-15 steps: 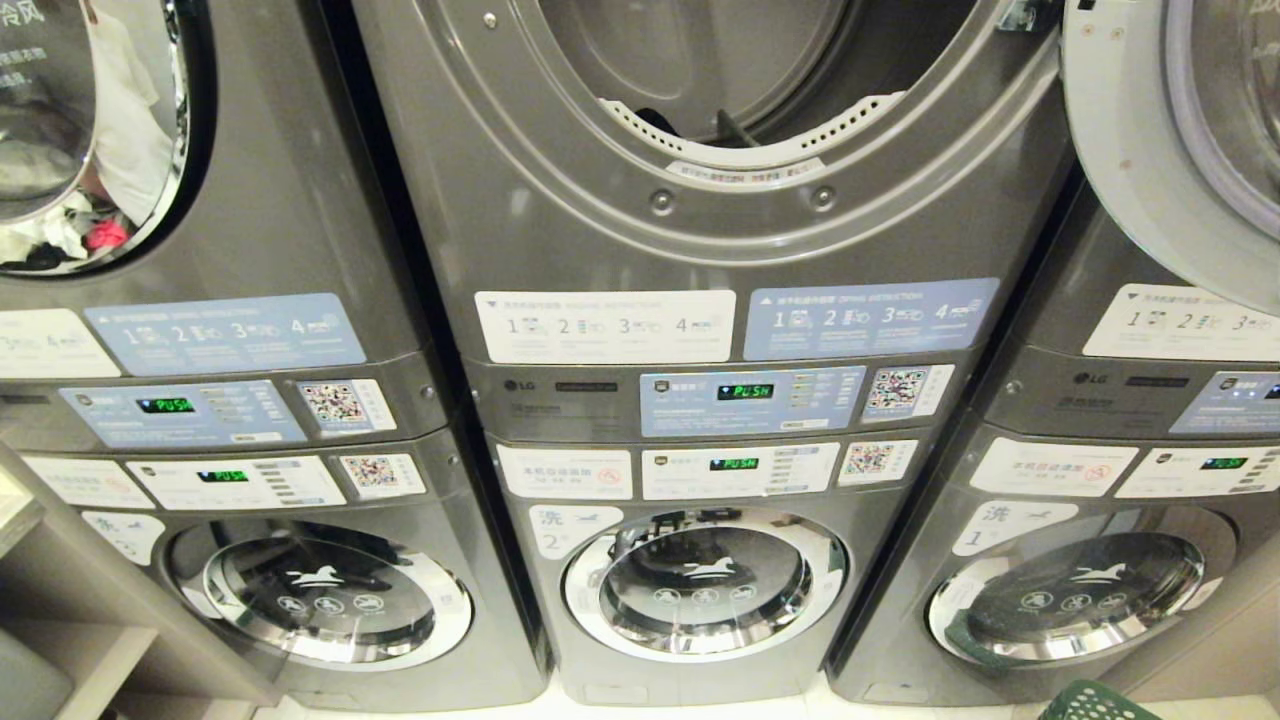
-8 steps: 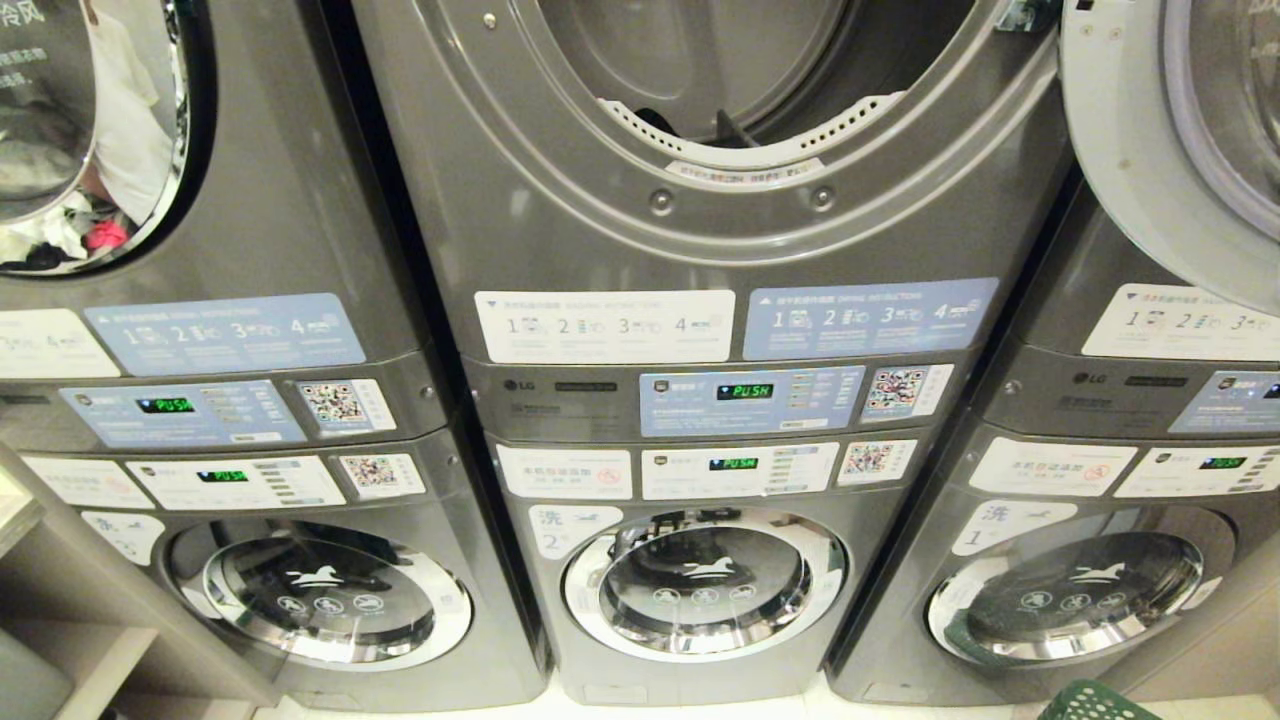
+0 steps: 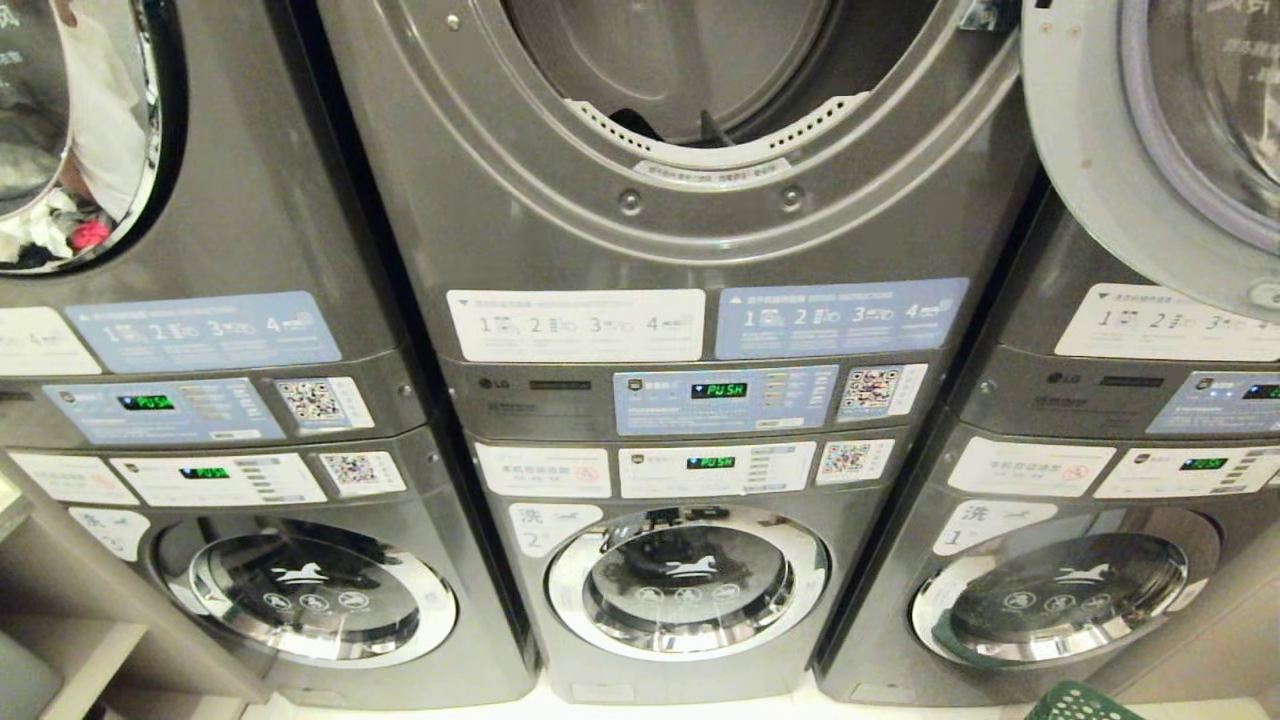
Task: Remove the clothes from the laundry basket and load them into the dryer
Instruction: Close the dryer
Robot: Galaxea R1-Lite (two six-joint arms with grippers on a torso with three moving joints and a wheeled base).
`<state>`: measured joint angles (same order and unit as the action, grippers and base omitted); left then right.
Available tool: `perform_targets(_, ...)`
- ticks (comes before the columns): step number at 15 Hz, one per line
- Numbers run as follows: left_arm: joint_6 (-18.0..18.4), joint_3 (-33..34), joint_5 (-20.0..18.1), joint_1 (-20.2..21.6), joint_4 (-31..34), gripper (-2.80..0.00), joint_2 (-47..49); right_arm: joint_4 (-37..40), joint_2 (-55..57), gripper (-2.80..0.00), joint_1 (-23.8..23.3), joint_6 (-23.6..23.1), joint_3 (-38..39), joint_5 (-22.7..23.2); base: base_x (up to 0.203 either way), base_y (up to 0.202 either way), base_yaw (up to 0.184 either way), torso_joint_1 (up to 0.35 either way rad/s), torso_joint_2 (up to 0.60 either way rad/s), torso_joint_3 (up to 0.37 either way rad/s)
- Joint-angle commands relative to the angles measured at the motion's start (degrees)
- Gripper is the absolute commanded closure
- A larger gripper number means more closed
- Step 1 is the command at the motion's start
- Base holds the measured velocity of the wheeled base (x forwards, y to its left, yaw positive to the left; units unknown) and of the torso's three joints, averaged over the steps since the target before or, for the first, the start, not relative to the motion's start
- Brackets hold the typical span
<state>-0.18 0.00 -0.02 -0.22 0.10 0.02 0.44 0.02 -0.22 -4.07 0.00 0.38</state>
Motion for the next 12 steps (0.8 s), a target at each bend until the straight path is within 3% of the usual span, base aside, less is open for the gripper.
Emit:
perform_targets(1,0.0,0.0,0.0,0.0,0.0,0.00,0.0,0.0,0.0,0.00,0.0,-0.1,0.0,0.1,0.000,-0.196,0.002,-0.002,0.00,0.007)
perform_targets(12,-0.1,0.0,0.0,0.0,0.0,0.00,0.0,0.0,0.0,0.00,0.0,-0.1,0.0,0.1,0.000,-0.195,0.001,0.002,0.01,0.004)
